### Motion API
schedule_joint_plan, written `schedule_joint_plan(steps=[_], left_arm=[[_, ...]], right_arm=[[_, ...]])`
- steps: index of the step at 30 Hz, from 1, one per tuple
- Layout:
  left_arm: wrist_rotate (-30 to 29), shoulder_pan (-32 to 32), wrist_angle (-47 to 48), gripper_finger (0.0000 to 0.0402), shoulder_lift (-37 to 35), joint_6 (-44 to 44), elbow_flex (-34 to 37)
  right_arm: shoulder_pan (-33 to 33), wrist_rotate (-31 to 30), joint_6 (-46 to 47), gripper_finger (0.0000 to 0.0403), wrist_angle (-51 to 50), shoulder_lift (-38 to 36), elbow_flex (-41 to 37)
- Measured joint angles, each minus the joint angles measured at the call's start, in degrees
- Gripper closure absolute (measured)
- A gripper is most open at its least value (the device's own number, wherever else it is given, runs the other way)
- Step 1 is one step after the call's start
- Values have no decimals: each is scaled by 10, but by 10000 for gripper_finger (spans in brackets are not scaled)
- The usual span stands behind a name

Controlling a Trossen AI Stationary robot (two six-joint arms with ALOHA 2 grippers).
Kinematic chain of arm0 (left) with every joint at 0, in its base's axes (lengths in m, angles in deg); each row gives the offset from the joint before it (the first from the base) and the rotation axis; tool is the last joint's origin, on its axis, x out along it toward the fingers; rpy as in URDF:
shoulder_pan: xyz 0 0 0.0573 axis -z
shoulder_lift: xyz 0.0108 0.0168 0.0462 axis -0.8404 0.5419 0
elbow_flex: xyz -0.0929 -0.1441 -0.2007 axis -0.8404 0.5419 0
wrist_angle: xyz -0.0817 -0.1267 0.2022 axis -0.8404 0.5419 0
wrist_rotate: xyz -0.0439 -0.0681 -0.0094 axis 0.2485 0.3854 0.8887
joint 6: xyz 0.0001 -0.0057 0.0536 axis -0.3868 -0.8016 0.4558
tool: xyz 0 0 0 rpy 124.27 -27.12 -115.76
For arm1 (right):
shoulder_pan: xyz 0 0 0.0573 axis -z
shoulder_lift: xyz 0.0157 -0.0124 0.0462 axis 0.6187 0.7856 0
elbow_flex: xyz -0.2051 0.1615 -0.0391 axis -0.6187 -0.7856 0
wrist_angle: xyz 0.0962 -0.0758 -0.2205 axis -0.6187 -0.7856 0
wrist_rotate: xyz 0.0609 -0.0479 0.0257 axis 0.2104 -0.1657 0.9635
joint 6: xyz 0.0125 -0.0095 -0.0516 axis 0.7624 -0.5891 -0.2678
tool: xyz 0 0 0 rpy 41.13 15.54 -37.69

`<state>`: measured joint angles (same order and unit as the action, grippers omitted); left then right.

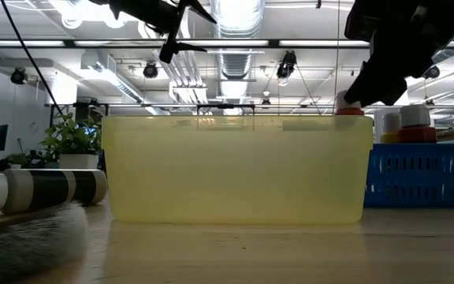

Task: Pick & Place Paint Supplies
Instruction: Put the orange paint bottle into the blue bin

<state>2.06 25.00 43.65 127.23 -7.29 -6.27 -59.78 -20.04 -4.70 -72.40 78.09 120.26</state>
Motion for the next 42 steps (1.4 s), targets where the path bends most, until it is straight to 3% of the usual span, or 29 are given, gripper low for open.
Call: schedule_joint_plan(steps=[33, 38, 42], left_arm=[[2, 1, -3, 71, 0, 0, 0], [3, 2, -3, 71, 0, 0, 0], [4, 2, -3, 71, 0, 0, 0]], right_arm=[[16, 20, -34, 294, 29, 19, -16], [16, 14, -34, 240, 29, 22, -16], [16, 1, -34, 227, 27, 22, -16]])
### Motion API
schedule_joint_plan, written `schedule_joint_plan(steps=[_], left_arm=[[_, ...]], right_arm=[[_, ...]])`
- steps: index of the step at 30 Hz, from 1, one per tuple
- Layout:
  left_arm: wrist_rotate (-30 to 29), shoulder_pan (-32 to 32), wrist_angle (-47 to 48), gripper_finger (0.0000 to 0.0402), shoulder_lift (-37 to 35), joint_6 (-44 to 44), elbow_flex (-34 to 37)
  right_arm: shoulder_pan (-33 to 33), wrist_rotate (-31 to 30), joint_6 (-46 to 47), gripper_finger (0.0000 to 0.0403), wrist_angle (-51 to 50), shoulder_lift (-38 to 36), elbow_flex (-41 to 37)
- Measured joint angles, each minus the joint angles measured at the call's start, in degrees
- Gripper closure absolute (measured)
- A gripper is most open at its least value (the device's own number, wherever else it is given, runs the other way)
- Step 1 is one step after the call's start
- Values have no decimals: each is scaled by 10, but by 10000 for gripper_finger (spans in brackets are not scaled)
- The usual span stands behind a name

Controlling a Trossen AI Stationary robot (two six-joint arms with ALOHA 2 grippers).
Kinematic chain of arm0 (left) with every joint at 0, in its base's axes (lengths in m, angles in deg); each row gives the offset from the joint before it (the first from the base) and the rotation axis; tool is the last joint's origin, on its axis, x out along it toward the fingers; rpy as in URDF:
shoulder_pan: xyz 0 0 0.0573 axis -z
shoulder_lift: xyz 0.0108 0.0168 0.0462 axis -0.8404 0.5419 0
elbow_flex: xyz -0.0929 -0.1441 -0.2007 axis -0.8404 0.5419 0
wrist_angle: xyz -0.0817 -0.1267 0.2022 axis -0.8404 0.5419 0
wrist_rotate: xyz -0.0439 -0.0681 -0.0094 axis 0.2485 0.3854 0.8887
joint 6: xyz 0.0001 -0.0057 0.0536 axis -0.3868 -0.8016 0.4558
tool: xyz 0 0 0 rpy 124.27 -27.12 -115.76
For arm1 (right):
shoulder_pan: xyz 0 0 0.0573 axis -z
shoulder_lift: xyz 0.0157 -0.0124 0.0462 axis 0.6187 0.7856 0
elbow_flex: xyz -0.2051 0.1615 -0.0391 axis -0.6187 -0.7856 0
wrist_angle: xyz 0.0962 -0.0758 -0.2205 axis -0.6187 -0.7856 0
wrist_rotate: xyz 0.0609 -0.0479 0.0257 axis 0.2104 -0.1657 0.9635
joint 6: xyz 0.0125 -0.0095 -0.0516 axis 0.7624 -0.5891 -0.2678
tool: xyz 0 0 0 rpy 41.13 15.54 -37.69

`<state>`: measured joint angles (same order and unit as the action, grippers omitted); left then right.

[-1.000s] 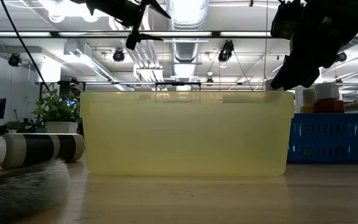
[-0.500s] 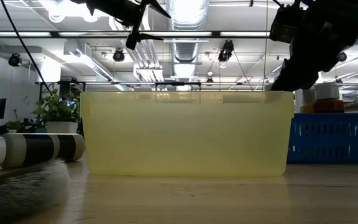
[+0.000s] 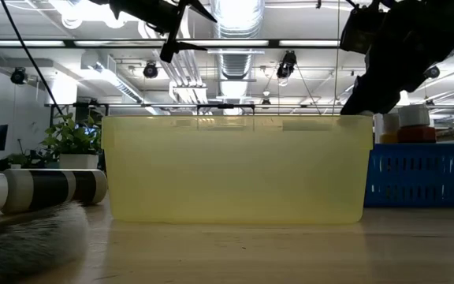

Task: Pick & Place Paint Supplies
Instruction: Put the orange paint bottle into the blue bin, then put the gray paint bottle into the blue bin

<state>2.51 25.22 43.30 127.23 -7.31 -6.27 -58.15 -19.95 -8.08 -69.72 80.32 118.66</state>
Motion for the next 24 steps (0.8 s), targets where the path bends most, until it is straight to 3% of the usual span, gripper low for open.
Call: schedule_joint_plan(steps=[12, 18, 21, 24], left_arm=[[13, 0, 0, 71, 0, 12, 0], [108, 3, 10, 71, -6, 115, 0], [172, 21, 82, 71, -18, 209, 0], [173, 66, 227, 71, -27, 294, 0]], right_arm=[[2, -2, 1, 222, 6, -2, 7], [2, -17, -4, 221, 5, -26, 39], [2, -19, -26, 221, 6, -38, 64], [2, -22, -42, 221, 1, -48, 91]])
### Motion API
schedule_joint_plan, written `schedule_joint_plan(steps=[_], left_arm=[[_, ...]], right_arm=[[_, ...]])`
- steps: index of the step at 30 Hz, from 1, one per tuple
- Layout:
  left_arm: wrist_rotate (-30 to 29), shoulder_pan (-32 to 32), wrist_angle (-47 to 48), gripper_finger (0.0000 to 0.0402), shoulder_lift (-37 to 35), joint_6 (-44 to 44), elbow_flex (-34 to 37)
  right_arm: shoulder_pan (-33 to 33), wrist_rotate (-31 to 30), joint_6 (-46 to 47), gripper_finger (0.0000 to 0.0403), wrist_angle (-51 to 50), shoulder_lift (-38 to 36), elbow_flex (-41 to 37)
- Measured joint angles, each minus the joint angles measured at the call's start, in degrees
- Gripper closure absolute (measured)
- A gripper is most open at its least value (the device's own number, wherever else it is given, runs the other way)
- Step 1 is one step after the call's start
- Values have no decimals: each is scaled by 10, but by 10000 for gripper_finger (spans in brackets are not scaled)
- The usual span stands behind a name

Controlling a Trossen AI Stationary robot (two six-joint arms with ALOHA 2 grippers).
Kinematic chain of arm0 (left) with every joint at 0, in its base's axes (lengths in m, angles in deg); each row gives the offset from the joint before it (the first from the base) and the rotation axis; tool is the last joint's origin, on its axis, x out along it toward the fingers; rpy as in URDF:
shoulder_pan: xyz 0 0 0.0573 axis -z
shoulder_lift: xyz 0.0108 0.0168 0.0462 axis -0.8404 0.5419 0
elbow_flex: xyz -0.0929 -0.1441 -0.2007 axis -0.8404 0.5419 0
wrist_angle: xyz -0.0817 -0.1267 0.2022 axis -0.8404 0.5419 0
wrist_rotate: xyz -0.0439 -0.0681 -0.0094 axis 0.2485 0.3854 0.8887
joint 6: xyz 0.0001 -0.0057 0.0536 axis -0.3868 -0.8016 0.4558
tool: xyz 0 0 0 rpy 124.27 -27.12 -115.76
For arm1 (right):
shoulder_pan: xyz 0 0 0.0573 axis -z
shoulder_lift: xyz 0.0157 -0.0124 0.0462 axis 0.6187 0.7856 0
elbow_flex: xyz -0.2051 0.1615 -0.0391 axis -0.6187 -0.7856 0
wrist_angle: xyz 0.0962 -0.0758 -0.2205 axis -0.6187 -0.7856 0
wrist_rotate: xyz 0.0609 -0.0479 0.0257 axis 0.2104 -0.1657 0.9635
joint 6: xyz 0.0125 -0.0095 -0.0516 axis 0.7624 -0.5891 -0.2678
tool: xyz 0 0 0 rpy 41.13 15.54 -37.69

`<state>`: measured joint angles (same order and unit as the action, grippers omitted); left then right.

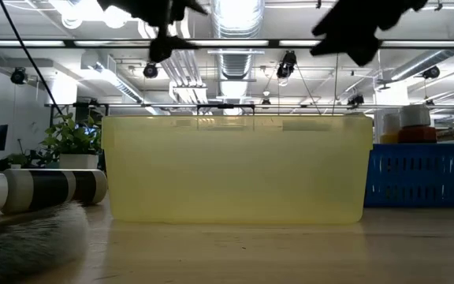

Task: Pick & Place Paint Supplies
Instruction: Put the gray paint bottle into the blue bin

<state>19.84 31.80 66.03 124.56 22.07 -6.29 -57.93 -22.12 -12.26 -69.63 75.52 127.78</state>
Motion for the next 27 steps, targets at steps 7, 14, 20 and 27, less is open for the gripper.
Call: schedule_joint_plan(steps=[7, 14, 20, 27], left_arm=[[-188, 142, 292, 71, 0, 11, 27], [-191, 254, 235, 71, 1, -229, 155], [-189, 331, 148, 71, 5, -388, 220], [-187, 375, 89, 71, 55, -438, 227]], right_arm=[[1, -30, -45, 220, -4, -20, 63], [3, -41, -87, 220, -79, -21, 151], [2, -41, -115, 220, -150, -21, 225], [2, -38, -160, 220, -209, -21, 285]])
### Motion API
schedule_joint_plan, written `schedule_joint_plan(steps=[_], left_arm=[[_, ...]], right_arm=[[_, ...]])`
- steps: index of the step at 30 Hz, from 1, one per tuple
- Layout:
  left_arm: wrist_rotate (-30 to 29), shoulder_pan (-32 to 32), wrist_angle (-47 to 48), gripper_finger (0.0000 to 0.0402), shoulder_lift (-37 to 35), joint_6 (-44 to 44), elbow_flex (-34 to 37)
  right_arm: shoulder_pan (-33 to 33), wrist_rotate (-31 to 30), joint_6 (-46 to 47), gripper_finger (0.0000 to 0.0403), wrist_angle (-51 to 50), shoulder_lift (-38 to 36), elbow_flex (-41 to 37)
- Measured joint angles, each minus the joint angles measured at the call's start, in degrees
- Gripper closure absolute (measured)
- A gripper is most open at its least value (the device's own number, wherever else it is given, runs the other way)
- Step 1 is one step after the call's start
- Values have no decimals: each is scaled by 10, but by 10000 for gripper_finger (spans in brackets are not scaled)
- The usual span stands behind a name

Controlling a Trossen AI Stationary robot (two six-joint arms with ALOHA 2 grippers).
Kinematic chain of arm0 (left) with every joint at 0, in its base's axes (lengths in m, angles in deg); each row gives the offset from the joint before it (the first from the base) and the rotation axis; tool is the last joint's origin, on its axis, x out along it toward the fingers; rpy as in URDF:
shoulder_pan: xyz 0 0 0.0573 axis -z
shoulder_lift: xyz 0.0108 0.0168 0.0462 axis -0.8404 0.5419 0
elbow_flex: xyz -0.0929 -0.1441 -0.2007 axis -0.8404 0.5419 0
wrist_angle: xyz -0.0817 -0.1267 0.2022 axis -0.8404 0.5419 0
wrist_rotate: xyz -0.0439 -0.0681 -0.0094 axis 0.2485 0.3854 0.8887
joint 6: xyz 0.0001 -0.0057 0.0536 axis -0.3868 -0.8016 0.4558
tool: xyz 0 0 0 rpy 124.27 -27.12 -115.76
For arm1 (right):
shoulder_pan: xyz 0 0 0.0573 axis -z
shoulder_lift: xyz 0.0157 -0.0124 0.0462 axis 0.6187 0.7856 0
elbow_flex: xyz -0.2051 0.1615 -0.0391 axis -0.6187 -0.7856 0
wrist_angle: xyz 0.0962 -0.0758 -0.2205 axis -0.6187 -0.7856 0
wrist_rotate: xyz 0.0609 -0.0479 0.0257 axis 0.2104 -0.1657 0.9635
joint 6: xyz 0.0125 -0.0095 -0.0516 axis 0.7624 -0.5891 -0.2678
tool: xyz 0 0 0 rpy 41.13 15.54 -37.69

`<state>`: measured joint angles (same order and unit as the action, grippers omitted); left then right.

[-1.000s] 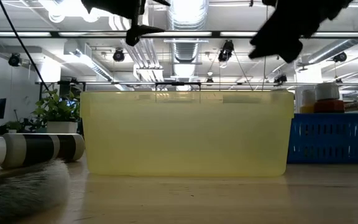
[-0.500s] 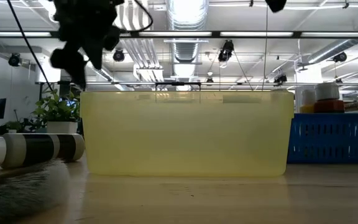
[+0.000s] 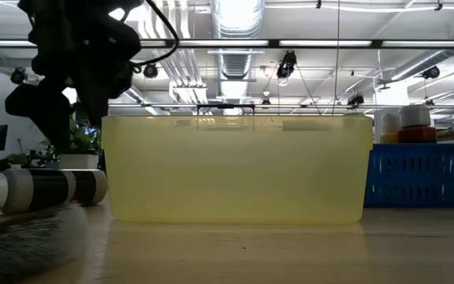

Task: Pick & Place Paint Supplies
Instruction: Put the gray paint bottle into the blue bin

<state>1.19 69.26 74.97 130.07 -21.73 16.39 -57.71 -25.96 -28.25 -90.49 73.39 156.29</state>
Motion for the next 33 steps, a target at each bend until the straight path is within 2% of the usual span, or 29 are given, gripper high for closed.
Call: schedule_joint_plan(steps=[8, 15, 22, 26, 33], left_arm=[[21, 15, -4, 71, 109, 11, -54], [33, 29, 5, 71, 187, 20, -102], [32, 31, 15, 76, 221, 3, -109], [29, 31, 36, 113, 222, 5, -109], [27, 28, 57, 225, 223, 30, -108]], right_arm=[[0, 0, -14, 220, -43, 0, 38], [-2, 8, -12, 220, -63, -3, 40], [-4, 17, -9, 220, -61, -14, 35], [-4, 16, -9, 220, -61, -22, 35], [-4, 14, -11, 220, -58, -26, 35]])
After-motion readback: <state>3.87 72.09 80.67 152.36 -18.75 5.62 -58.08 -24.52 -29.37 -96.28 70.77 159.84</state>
